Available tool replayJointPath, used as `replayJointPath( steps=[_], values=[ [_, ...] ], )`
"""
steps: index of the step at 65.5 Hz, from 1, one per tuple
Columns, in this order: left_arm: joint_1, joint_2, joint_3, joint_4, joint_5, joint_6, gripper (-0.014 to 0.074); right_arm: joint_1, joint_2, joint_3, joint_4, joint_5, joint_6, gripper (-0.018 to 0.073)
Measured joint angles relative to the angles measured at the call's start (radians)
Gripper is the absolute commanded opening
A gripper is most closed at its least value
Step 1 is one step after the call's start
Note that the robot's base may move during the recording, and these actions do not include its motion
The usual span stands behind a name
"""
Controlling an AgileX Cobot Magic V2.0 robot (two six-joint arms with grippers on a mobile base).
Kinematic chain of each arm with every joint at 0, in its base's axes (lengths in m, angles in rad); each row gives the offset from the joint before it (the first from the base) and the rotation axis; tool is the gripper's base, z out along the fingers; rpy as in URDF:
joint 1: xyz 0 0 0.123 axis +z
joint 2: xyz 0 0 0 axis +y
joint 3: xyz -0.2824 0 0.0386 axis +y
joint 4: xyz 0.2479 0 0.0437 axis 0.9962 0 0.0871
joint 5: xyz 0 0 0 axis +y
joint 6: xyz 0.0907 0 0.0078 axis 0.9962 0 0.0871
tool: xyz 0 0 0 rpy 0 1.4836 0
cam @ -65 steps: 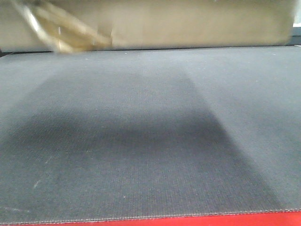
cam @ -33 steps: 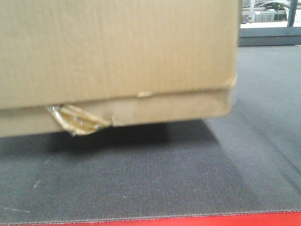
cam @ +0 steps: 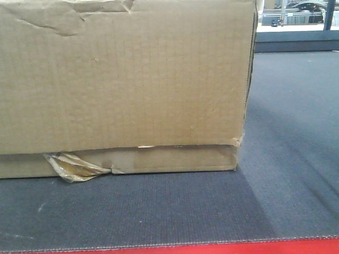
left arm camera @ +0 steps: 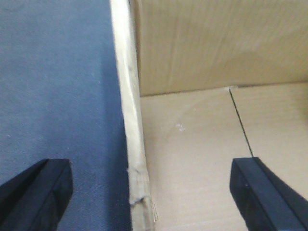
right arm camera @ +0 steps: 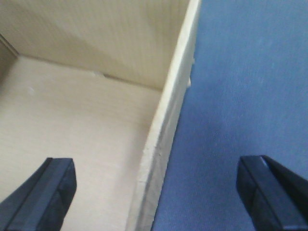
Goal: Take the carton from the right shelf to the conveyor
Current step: 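Open both grippers and release the carton walls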
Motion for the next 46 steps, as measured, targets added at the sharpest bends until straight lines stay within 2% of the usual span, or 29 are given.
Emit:
replayJointPath(
  steps=[4,8,13,15,19,26,36,46],
  values=[
    [0.000,-0.005,-0.044,0.000,0.048,0.003,0.0445,-0.011,-0.034,0.000,0.000,-0.004,-0.002,0.0494],
    [0.000,-0.020,-0.081,0.000,0.087,0.009,0.0344,-0.031,-0.068,0.000,0.000,-0.004,-0.002,0.0428],
    [0.000,-0.047,-0.104,0.000,0.124,0.023,0.0206,-0.066,-0.116,0.000,0.000,0.005,-0.002,0.0295],
    [0.002,-0.068,-0.110,0.000,0.135,0.028,0.0108,-0.098,-0.146,0.000,0.000,0.016,-0.002,0.0195],
    [0.009,-0.100,-0.110,0.000,0.152,0.030,-0.0037,-0.137,-0.177,0.000,0.000,0.050,-0.002,0.0078],
    [0.028,-0.155,-0.093,0.000,0.158,0.047,0.0024,-0.210,-0.221,0.006,-0.002,0.104,-0.002,-0.0088],
    [0.085,-0.229,-0.009,0.000,0.154,0.068,0.0020,-0.268,-0.277,0.100,-0.009,0.103,-0.005,-0.0078],
    [0.148,-0.294,0.129,-0.003,0.110,0.087,0.0020,-0.272,-0.339,0.285,-0.039,0.040,-0.005,-0.0078]
  ],
)
